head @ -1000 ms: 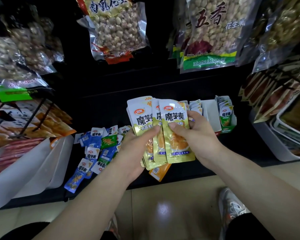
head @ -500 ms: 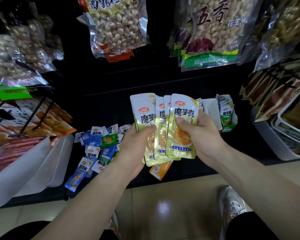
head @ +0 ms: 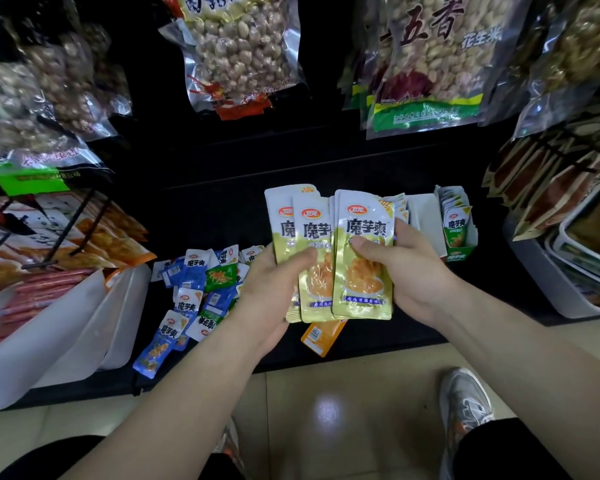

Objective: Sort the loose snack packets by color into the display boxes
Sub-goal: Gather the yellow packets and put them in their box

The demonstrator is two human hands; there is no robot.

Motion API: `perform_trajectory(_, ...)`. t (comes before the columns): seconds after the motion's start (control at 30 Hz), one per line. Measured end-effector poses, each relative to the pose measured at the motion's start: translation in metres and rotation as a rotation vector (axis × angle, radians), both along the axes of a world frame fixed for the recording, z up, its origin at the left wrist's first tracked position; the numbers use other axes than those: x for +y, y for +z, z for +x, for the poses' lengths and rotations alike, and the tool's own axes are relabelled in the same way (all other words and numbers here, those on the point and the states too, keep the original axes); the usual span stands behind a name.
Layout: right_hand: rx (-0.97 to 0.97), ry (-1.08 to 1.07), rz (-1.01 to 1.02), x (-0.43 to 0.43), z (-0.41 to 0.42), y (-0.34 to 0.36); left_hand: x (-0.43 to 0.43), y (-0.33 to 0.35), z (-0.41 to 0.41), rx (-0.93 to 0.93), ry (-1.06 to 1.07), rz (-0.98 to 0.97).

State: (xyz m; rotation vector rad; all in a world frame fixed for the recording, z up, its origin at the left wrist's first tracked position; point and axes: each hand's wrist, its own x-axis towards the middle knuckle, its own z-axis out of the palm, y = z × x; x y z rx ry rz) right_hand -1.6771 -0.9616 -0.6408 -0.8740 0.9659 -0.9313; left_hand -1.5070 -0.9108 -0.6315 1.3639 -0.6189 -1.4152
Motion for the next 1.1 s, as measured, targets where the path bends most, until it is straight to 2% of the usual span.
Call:
perform_trajectory(0.07,-0.032,0.014,-0.007,0.0,0.0,0.003,0.0,-0.001,0.001,-0.066,0.002,-0.034)
perform_trajectory(0.13,-0.009,0.028,-0.033,0.001,0.0,0.002,0.0,0.0,0.001,-0.054,0.003,-0.031)
perform_trajectory(0.23,0.046,-0.038,-0.072,0.0,0.002,-0.001,0.0,0.001,0.0,0.095,0.01,0.035)
perform_trajectory(0.27,0.041,-0.068,-0.072,0.0,0.002,-0.002,-0.001,-0.001,0.0,0.086,0.01,0.023)
perform_trajectory(0.37,-0.02,-0.1,-0.055,0.0,0.002,-0.001,0.0,-0.004,0.0,-0.107,-0.027,-0.059)
perform_trajectory(0.43,-0.036,-0.092,-0.048,0.0,0.003,-0.001,0.001,-0.003,-0.001,-0.112,-0.043,-0.072)
perform_trajectory(0.6,0.025,-0.086,-0.036,-0.002,0.003,0.0,0.0,-0.004,-0.003,0.028,-0.04,-0.038)
perform_trajectory(0.7,-0.017,-0.045,-0.01,-0.003,0.002,0.0,0.001,-0.011,0.0,-0.09,-0.058,-0.066)
perform_trajectory(0.83,-0.056,-0.026,-0.01,-0.001,0.004,-0.001,-0.001,-0.018,0.001,-0.149,-0.064,-0.07)
perform_trajectory(0.97,-0.076,-0.027,0.014,0.001,0.006,-0.002,-0.003,-0.025,-0.003,-0.087,-0.016,0.031)
perform_trajectory(1.1,-0.136,-0.097,0.135,0.006,0.017,-0.004,-0.004,-0.026,-0.012,-0.039,-0.105,0.066)
